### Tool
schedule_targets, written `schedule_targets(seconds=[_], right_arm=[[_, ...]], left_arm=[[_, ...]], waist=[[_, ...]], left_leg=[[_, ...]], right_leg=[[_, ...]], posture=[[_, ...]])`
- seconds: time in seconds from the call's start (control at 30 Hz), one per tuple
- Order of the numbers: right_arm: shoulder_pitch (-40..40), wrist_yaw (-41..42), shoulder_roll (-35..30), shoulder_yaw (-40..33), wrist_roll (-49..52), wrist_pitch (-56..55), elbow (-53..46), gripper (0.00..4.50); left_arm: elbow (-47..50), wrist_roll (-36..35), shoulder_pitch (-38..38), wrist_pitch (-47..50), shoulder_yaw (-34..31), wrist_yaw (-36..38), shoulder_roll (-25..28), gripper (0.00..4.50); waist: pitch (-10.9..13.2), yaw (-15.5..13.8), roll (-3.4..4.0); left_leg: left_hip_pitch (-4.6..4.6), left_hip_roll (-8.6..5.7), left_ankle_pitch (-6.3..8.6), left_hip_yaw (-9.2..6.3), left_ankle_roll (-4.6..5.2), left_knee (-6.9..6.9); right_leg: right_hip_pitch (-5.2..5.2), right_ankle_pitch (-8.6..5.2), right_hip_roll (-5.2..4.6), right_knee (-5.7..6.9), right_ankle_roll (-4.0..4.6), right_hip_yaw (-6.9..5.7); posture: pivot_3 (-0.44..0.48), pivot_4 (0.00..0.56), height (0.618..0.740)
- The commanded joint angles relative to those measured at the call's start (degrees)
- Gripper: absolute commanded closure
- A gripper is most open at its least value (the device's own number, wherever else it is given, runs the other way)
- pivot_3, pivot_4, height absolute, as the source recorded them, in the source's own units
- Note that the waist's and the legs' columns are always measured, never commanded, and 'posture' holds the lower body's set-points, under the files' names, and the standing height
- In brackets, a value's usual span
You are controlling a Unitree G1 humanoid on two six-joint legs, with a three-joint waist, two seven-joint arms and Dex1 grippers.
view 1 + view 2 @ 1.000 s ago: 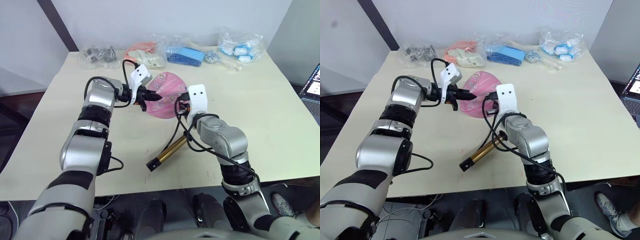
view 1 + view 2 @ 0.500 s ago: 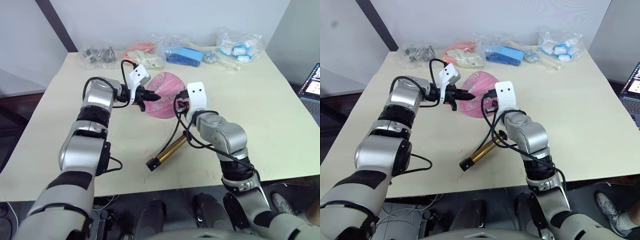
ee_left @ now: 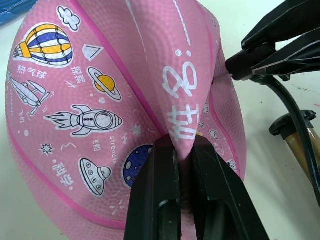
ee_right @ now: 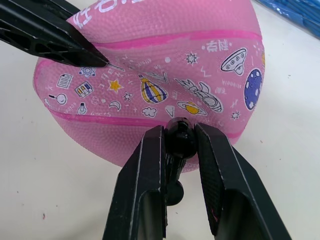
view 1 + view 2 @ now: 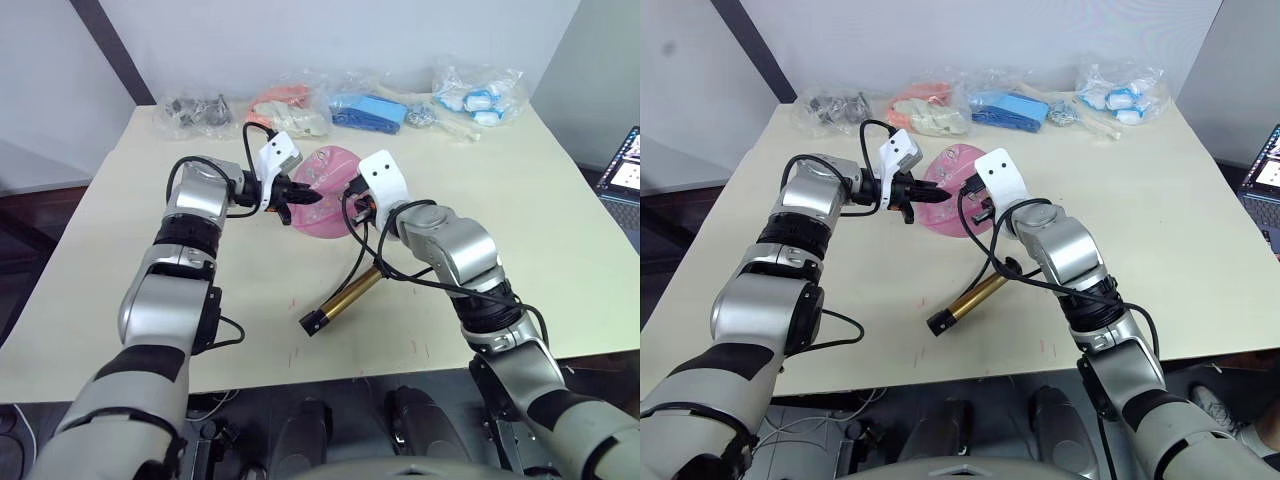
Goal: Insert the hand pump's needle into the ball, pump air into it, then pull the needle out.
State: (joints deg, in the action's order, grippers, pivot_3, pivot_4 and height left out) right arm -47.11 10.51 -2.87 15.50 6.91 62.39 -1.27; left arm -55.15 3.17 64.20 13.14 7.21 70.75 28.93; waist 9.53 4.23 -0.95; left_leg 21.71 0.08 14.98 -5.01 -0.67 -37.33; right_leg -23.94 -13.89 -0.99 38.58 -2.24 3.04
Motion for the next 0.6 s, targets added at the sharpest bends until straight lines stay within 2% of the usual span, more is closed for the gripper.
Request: schedule_targets(seconds=[0.03,0.6], right_arm=[[-0.49,2.67,1.38,1.14,1.22,0.5,1.53,4.13],[-2.51,6.75,1.88,2.7,-2.07,-5.82,12.37,4.13]], left_arm=[[-0.59,0.59,-2.0,0.64,1.63,0.82,-1.16,4.5],[0.12,0.37,-2.64,1.67,1.69,0.86,-1.23,4.5]], waist=[[0.0,0.0,0.0],[-0.32,1.07,0.19]], left_leg=[[0.0,0.0,0.0,0.0,0.0,0.0],[-0.15,0.0,0.0,0.0,0.0,0.0]], right_leg=[[0.0,0.0,0.0,0.01,0.0,0.0],[0.12,0.0,0.01,0.07,0.0,0.01]], posture=[[0.0,0.15,0.74],[0.0,0.15,0.74]])
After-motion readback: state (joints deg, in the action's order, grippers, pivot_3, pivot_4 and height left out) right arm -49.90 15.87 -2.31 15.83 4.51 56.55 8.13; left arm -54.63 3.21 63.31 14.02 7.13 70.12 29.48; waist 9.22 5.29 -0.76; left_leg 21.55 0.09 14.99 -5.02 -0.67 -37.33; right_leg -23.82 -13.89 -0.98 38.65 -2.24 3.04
